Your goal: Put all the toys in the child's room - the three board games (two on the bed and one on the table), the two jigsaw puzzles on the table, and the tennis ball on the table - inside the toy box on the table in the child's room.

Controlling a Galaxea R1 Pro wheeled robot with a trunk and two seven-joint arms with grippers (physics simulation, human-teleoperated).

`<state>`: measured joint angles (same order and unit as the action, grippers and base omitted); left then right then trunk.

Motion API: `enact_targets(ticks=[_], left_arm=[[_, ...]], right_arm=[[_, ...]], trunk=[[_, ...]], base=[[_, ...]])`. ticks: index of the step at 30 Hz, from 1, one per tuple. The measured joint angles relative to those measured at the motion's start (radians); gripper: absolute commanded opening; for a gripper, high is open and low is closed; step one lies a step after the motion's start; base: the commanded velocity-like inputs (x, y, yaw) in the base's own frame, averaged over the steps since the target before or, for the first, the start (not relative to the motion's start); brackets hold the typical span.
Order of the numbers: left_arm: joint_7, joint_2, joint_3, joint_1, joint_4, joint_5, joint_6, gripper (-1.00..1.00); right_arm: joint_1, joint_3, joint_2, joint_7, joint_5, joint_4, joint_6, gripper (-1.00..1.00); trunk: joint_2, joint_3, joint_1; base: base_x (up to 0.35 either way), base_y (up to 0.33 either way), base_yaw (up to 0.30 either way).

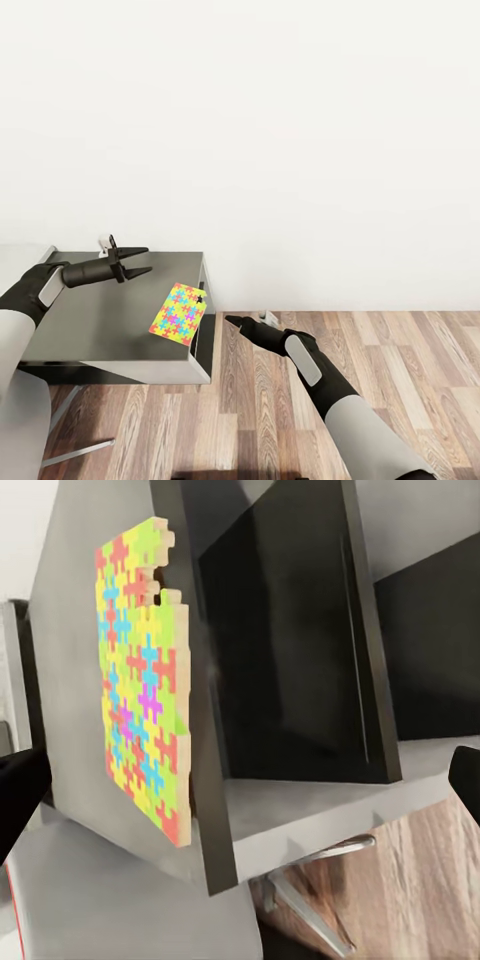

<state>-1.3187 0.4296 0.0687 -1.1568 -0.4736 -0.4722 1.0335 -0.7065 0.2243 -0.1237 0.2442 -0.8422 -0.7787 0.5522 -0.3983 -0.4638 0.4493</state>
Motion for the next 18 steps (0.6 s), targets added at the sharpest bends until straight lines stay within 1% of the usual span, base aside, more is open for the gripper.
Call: enact_targets(ticks=[8,12,15,18], left_arm=[[-0.001,0.0,0.0,0.002,0.0,0.0,0.0,1.0],[-0.001,0.0,0.0,0.003,0.0,0.0,0.0,1.0],[-0.001,0.0,0.0,0.003,-0.001,0.0,-0.001,1.0],[-0.001,0.0,0.0,0.005,-0.001,0.0,-0.001,1.0]], right_arm=[[0.0,0.001,0.0,0.0,0.0,0.0,0.0,1.0],[0.0,0.001,-0.001,0.0,0.0,0.001,0.0,1.0],[0.0,0.001,-0.01,0.001,0.0,0.002,0.001,1.0],[0.0,0.002,-0.013,0.001,0.0,0.002,0.004,1.0]], trunk=[[0.0,0.0,0.0],[0.0,0.0,0.0],[0.0,0.0,0.0],[0.0,0.0,0.0]], base=[[0.02,0.004,0.0],[0.057,0.055,0.0],[0.029,0.031,0.0],[0.011,0.012,0.0]])
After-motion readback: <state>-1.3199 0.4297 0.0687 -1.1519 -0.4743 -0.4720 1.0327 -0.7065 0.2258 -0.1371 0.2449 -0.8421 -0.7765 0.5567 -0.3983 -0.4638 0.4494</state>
